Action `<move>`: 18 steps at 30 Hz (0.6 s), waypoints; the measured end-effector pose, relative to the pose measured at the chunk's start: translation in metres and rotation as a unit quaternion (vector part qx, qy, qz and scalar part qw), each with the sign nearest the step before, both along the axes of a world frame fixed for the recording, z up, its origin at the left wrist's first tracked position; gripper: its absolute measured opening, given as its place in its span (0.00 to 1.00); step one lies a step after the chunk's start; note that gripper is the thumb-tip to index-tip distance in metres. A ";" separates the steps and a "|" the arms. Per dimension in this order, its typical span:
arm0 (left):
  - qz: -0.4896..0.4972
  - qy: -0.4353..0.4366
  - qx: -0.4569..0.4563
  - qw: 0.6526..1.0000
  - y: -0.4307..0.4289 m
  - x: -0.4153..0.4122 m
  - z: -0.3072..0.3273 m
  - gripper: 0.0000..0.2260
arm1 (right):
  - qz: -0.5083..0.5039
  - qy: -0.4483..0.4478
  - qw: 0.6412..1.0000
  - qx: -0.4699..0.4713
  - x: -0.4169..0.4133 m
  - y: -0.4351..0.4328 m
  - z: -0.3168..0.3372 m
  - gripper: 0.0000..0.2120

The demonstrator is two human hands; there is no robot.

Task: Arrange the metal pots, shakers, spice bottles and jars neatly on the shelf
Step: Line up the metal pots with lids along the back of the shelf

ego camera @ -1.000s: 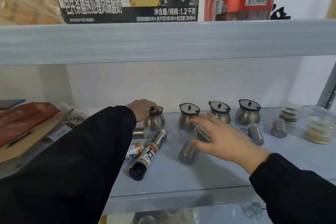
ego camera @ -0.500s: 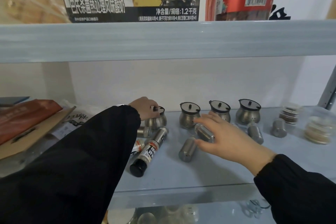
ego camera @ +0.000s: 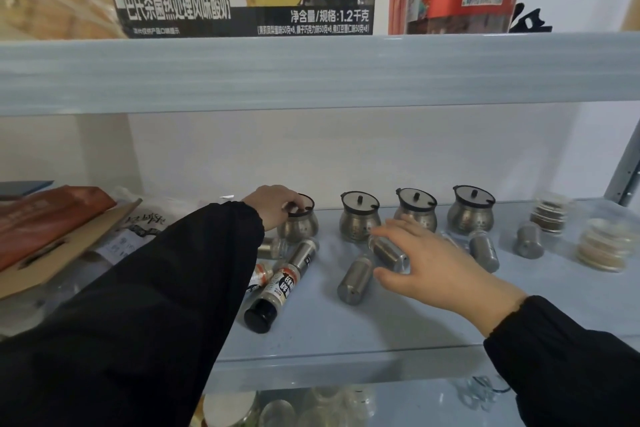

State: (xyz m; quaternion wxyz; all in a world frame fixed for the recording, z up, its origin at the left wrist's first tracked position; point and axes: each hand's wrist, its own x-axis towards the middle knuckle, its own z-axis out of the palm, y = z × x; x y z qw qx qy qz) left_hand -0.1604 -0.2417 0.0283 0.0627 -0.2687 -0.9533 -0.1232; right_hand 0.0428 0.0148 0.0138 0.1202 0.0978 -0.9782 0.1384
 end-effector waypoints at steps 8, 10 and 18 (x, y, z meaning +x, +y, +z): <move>0.010 0.007 0.012 1.000 -0.003 0.003 -0.006 0.18 | 0.009 0.004 1.000 0.006 -0.001 -0.002 0.001 0.32; 0.007 0.039 0.043 0.998 -0.004 0.006 -0.001 0.18 | 0.013 0.000 1.000 -0.010 -0.001 -0.001 0.002 0.34; -0.065 0.135 -0.044 0.988 0.063 0.066 0.021 0.33 | -0.035 0.020 0.999 -0.018 -0.010 0.027 0.023 0.41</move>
